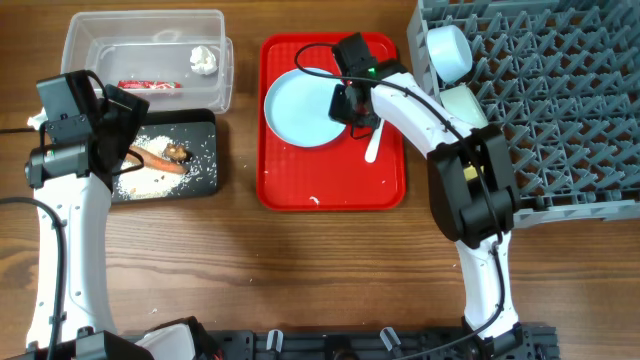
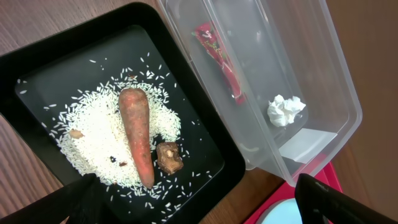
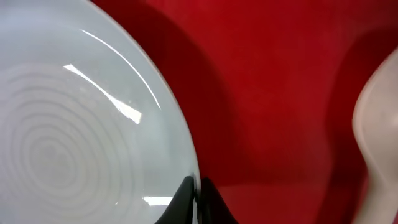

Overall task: Sort waste into correct bins and load items into the dishwasher rack
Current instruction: 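Move the right gripper to the light-blue plate and grasp its rim, then lift the plate right and stand it upright in the rack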

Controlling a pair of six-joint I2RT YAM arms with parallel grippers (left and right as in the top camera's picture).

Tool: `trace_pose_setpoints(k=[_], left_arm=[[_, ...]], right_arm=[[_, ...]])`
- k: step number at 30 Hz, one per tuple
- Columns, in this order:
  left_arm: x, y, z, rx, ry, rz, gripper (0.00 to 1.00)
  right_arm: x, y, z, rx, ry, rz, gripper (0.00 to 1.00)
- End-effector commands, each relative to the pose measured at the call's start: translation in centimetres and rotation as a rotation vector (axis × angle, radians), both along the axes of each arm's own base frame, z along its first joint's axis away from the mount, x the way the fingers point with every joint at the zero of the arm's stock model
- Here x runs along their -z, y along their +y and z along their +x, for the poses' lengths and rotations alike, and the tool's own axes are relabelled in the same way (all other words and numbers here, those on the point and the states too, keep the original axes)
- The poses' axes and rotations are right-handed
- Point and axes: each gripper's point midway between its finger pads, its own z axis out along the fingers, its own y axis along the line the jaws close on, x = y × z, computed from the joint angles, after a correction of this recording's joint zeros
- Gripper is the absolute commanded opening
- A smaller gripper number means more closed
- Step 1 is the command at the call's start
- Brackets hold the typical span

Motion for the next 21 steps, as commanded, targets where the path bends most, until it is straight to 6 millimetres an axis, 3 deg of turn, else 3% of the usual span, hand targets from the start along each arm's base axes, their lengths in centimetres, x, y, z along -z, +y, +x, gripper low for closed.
trace_pose_setpoints(k=[1, 5, 9, 11, 13, 14, 15, 18, 21], left_arm=[[-0.5, 0.1, 0.1, 0.016, -0.009, 0.008, 1.0], [-0.5, 0.1, 0.1, 0.016, -0.009, 0.008, 1.0], [-0.5, 0.1, 0.1, 0.016, -0.009, 0.008, 1.0], [-0.5, 0.1, 0.1, 0.016, -0.009, 0.008, 1.0], [-0.5, 0.1, 0.1, 0.016, -0.009, 0.008, 1.0], [-0.5, 0.1, 0.1, 0.016, -0.009, 0.008, 1.0], [-0.5, 0.1, 0.1, 0.016, -0.009, 0.008, 1.0], [-0.5, 0.1, 0.1, 0.016, -0.009, 0.008, 1.0], [-0.5, 0.1, 0.1, 0.016, -0.009, 0.008, 1.0]], right_arm=[[-0.1, 0.5, -0.1, -0.07, 0.001, -0.007, 0.04], [-5.6, -0.1, 1.4, -0.12, -0.099, 0.007, 0.04], [-15.6, -2.4, 3.2, -0.173, -0.32, 0.0, 0.04], [-20.4, -4.8, 3.7, -0.138, -0.435, -0.05, 0.04], [-26.1, -8.7, 3.8, -0.093, -0.578, -0.157, 0.04], [-30.0, -12.3, 3.4, -0.039, -0.667, -0.276, 0.04], [-31.9, -14.4, 3.0, -0.007, -0.704, -0.352, 0.04], [-35.9, -19.7, 1.7, 0.071, -0.757, -0.582, 0.04], [-38.0, -24.1, 0.6, 0.112, -0.732, -0.802, 0.04]])
